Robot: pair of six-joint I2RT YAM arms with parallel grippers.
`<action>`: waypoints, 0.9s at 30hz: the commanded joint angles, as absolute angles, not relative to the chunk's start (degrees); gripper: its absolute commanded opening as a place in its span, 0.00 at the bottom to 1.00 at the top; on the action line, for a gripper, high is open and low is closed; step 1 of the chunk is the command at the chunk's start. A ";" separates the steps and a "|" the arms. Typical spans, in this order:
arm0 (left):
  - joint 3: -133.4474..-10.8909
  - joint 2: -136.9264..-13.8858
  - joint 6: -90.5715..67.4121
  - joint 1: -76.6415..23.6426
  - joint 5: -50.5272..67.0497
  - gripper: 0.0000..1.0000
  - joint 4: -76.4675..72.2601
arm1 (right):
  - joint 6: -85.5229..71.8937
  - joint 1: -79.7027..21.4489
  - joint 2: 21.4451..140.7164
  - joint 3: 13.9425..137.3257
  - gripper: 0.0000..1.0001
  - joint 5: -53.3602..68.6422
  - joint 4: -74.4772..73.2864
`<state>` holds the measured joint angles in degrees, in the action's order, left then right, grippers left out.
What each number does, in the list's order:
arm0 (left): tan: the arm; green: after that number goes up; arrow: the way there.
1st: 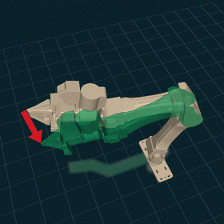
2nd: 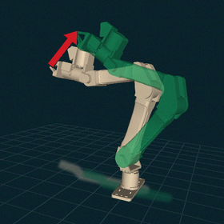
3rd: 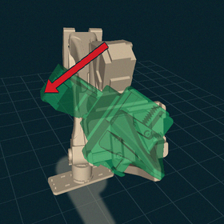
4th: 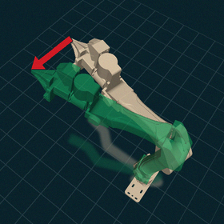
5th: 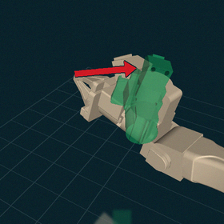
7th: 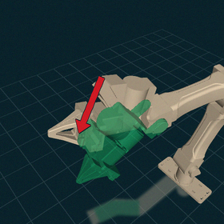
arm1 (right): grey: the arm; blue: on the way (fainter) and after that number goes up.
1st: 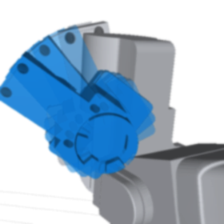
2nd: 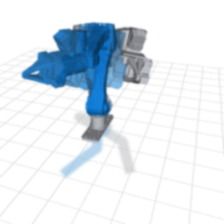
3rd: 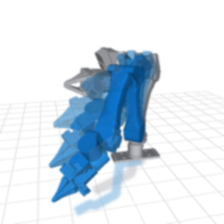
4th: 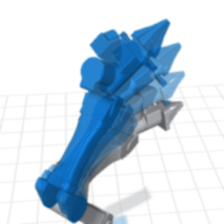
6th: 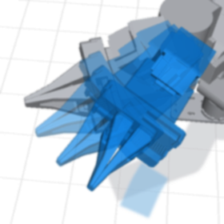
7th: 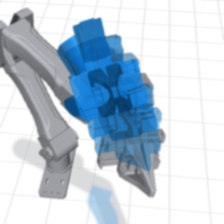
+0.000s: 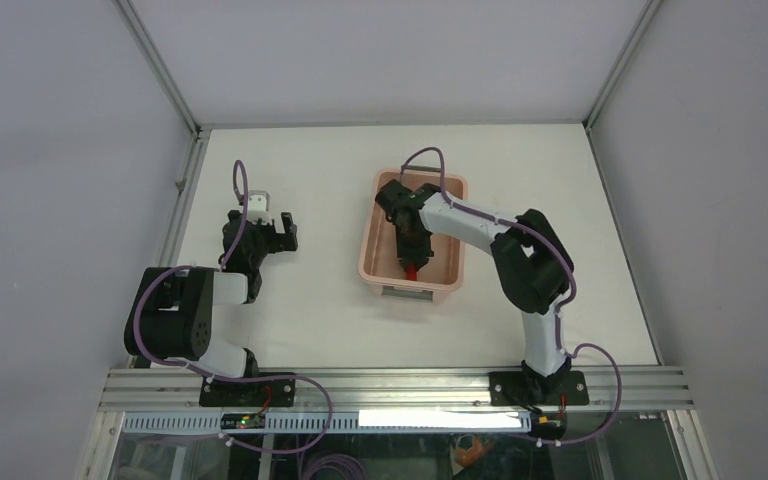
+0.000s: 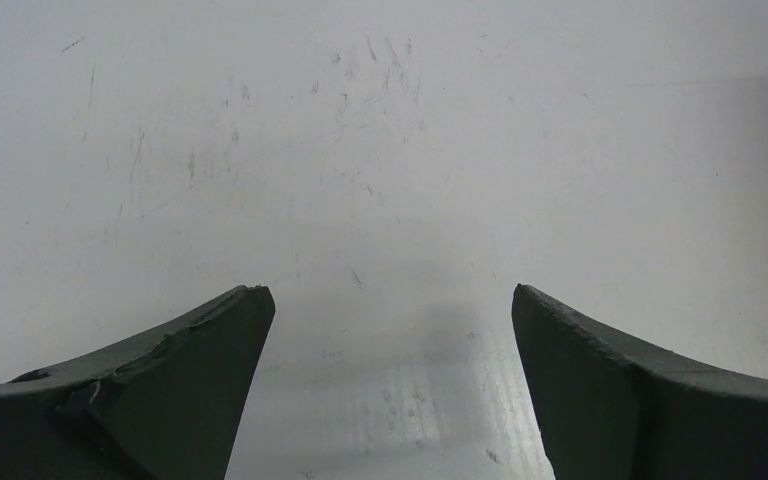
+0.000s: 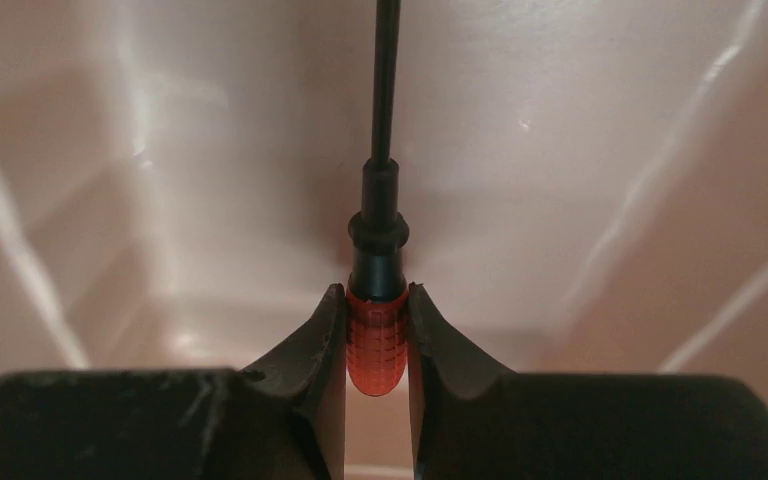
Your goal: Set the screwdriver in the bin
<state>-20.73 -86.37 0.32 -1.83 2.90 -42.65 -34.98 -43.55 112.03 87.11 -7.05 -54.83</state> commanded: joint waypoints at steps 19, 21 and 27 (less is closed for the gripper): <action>-21.97 -86.36 -0.70 -1.98 2.58 0.99 -46.14 | -36.09 -45.16 101.64 91.17 0.97 -18.04 -55.76; -21.97 -86.38 -0.70 -2.02 2.64 0.99 -46.14 | -33.58 -45.19 97.88 91.91 0.99 -17.64 -55.33; -21.96 -86.32 -0.70 -2.02 2.59 0.99 -46.16 | -23.88 -44.45 88.14 93.90 0.99 -15.67 -54.73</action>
<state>-20.73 -86.37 0.30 -1.83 2.90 -42.65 -31.20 -44.88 95.46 91.20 -15.29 -54.70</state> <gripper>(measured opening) 0.990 0.990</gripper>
